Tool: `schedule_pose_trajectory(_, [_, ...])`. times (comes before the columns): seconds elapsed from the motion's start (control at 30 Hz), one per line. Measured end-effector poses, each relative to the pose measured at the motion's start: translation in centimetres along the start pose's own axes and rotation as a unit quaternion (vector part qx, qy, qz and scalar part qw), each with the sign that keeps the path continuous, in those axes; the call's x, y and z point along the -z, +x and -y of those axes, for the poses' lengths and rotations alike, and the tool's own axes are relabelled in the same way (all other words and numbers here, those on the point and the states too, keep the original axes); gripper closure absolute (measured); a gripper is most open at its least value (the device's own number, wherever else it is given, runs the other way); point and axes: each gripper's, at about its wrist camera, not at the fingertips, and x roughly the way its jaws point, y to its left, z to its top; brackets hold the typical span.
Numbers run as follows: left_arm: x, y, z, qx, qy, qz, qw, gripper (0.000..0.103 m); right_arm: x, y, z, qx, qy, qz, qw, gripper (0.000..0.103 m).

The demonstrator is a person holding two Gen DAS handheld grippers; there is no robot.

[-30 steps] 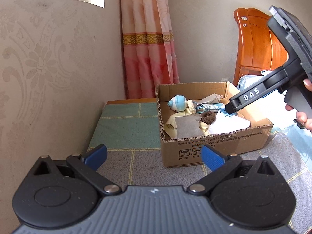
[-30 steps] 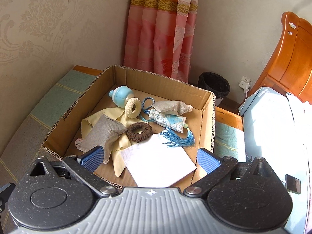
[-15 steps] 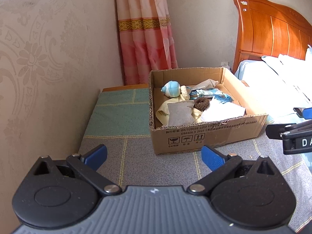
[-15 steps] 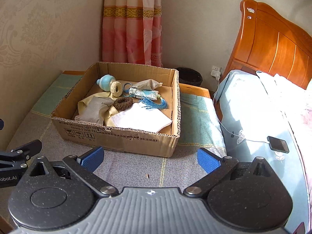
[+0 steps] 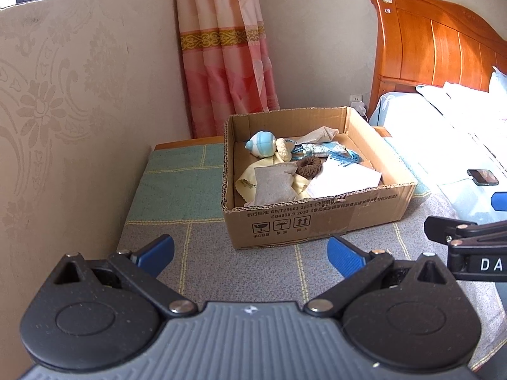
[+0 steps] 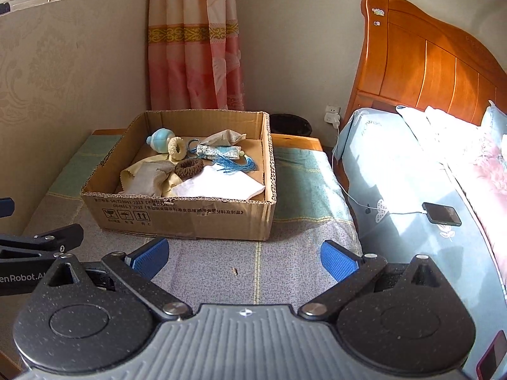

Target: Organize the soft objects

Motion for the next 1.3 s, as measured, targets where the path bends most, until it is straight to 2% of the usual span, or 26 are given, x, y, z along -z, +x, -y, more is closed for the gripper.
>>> schedule_pose_trajectory(1.3, [-0.11, -0.14, 0.3, -0.002, -0.005, -0.005, 1.0, 0.001, 0.42, 0.37, 0.33, -0.003, 0.007, -0.008, 1.0, 0.0])
